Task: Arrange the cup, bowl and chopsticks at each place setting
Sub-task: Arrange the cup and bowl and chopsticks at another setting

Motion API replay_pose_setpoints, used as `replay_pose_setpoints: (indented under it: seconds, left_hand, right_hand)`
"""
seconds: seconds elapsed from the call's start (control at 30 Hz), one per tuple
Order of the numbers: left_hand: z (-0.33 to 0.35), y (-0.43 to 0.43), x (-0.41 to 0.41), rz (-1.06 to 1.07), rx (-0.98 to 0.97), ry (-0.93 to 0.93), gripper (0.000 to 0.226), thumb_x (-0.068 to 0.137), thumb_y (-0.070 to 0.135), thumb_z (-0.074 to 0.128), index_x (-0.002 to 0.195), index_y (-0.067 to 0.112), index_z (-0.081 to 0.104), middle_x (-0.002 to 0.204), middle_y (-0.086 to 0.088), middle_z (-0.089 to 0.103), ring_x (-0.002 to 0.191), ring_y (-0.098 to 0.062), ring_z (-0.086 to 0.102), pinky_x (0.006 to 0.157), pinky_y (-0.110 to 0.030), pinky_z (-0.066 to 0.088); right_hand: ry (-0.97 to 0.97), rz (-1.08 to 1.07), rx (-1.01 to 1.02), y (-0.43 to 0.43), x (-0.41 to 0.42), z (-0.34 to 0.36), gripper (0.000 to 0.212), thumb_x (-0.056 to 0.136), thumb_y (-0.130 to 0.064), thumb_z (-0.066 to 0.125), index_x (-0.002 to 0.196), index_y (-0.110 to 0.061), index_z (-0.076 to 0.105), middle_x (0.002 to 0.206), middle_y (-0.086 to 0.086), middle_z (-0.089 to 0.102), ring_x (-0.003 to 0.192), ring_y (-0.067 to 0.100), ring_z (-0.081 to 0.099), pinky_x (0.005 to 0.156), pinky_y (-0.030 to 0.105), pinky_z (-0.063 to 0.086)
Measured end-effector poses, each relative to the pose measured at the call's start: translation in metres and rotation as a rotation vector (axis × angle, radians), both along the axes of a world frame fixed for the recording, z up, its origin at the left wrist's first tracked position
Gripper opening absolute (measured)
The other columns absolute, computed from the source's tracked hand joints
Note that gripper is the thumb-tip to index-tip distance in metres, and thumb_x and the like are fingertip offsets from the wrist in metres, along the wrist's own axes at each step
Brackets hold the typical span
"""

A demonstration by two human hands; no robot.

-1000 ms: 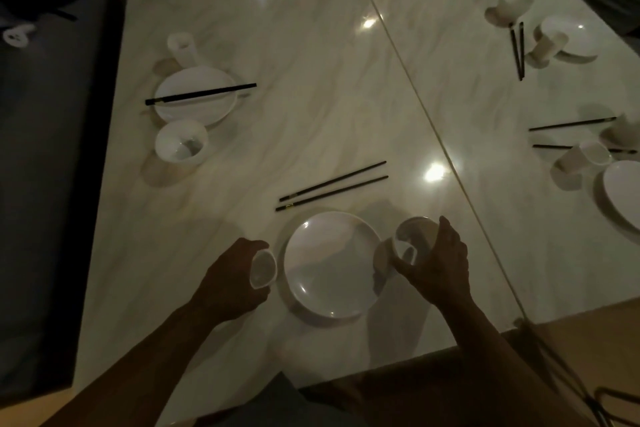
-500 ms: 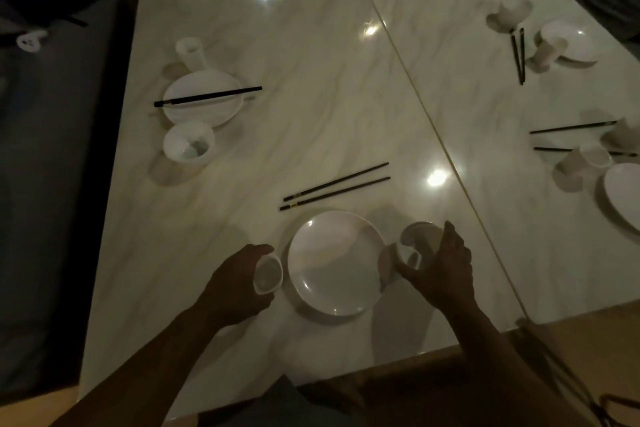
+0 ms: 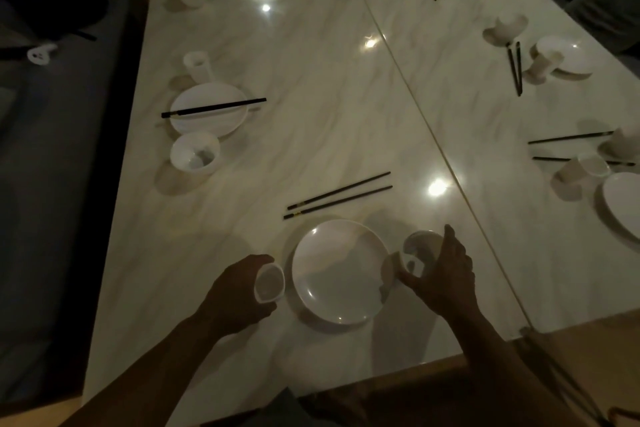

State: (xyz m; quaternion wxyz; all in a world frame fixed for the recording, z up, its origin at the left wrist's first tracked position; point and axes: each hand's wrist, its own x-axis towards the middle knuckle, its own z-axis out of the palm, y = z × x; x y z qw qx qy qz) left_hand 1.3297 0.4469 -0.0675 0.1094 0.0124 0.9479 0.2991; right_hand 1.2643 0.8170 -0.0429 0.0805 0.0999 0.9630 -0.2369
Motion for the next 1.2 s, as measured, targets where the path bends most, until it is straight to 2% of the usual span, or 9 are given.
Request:
replay_pose_setpoints:
  seconds: [0.1, 0.2, 0.3, 0.4, 0.5, 0.63, 0.8, 1.0, 1.2]
  left_hand:
    - [0.006, 0.002, -0.003, -0.013, -0.007, -0.061, 0.102, 0.053, 0.062, 0.082, 0.14, 0.024, 0.044, 0.137, 0.006, 0.052, 0.122, -0.017, 0.053, 0.101, -0.033, 0.045]
    - [0.017, 0.007, -0.011, 0.075, 0.032, -0.079, 0.099, 0.059, 0.076, 0.071, 0.141, 0.029, 0.042, 0.133, 0.011, 0.054, 0.117, -0.012, 0.054, 0.099, -0.035, 0.048]
    - [0.024, 0.008, -0.029, 0.172, 0.068, -0.006, 0.073, 0.075, 0.063, 0.069, 0.135, 0.027, 0.05, 0.122, 0.007, 0.063, 0.105, -0.009, 0.059, 0.091, -0.032, 0.052]
    - [0.026, 0.003, -0.057, 0.176, 0.041, 0.087, 0.051, 0.082, 0.045, 0.071, 0.124, 0.02, 0.06, 0.111, 0.001, 0.068, 0.092, -0.009, 0.062, 0.082, -0.03, 0.055]
    - [0.027, 0.001, -0.096, 0.146, -0.001, 0.137, 0.036, 0.081, 0.032, 0.074, 0.112, 0.015, 0.067, 0.099, -0.003, 0.071, 0.082, -0.014, 0.063, 0.077, -0.03, 0.055]
    - [0.026, 0.012, -0.155, 0.155, 0.013, 0.135, 0.025, 0.082, 0.025, 0.073, 0.105, 0.017, 0.072, 0.093, 0.001, 0.072, 0.08, -0.014, 0.064, 0.08, -0.03, 0.055]
    - [0.014, 0.04, -0.211, 0.131, 0.052, 0.024, 0.02, 0.082, 0.025, 0.069, 0.101, 0.019, 0.073, 0.098, -0.002, 0.073, 0.092, -0.019, 0.067, 0.086, -0.034, 0.055]
    - [-0.008, 0.072, -0.245, -0.05, 0.017, -0.079, 0.03, 0.08, 0.029, 0.073, 0.107, 0.017, 0.072, 0.101, -0.004, 0.072, 0.094, -0.022, 0.067, 0.084, -0.035, 0.056]
    - [-0.024, 0.082, -0.257, -0.149, -0.045, -0.076, 0.028, 0.079, 0.029, 0.072, 0.104, 0.016, 0.073, 0.102, -0.008, 0.07, 0.093, -0.028, 0.066, 0.079, -0.037, 0.056]
  right_hand:
    - [0.032, -0.02, 0.05, -0.005, -0.006, 0.005, 0.123, 0.064, -0.071, 0.074, 0.154, -0.018, 0.009, 0.153, 0.017, 0.031, 0.14, 0.038, 0.032, 0.111, 0.052, 0.032]
    - [0.189, -0.013, 0.018, -0.021, -0.019, 0.019, 0.087, 0.08, -0.052, 0.071, 0.148, -0.016, 0.029, 0.147, 0.012, 0.041, 0.135, 0.032, 0.04, 0.109, 0.048, 0.036]
    - [0.229, 0.056, -0.058, -0.045, -0.04, 0.031, 0.039, 0.089, -0.029, 0.066, 0.125, -0.015, 0.059, 0.121, 0.007, 0.063, 0.108, 0.023, 0.06, 0.094, 0.037, 0.049]
    - [0.044, -0.04, -0.232, -0.074, -0.066, 0.034, 0.017, 0.092, -0.023, 0.061, 0.105, -0.016, 0.069, 0.099, 0.002, 0.07, 0.089, 0.018, 0.066, 0.08, 0.031, 0.052]
    - [-0.126, -0.138, -0.317, -0.1, -0.097, 0.019, 0.018, 0.088, -0.024, 0.061, 0.097, -0.015, 0.074, 0.096, 0.003, 0.073, 0.091, 0.02, 0.067, 0.08, 0.03, 0.053]
    - [-0.274, -0.223, -0.29, -0.127, -0.128, -0.004, 0.02, 0.079, -0.024, 0.062, 0.09, -0.011, 0.073, 0.081, 0.003, 0.068, 0.076, 0.019, 0.065, 0.056, 0.019, 0.043]
    - [-0.378, -0.384, -0.256, -0.14, -0.143, -0.023, 0.033, 0.066, -0.041, 0.069, 0.086, -0.016, 0.063, 0.084, 0.002, 0.066, 0.085, 0.026, 0.064, 0.091, 0.043, 0.052]
    - [-0.351, -0.461, -0.281, -0.145, -0.154, -0.037, 0.042, 0.068, -0.06, 0.071, 0.077, -0.021, 0.06, 0.081, -0.001, 0.067, 0.084, 0.024, 0.065, 0.091, 0.049, 0.051]
    - [-0.384, -0.467, -0.27, -0.151, -0.16, -0.036, 0.025, 0.071, -0.039, 0.073, 0.078, -0.017, 0.061, 0.074, 0.001, 0.064, 0.074, 0.02, 0.063, 0.09, 0.047, 0.052]
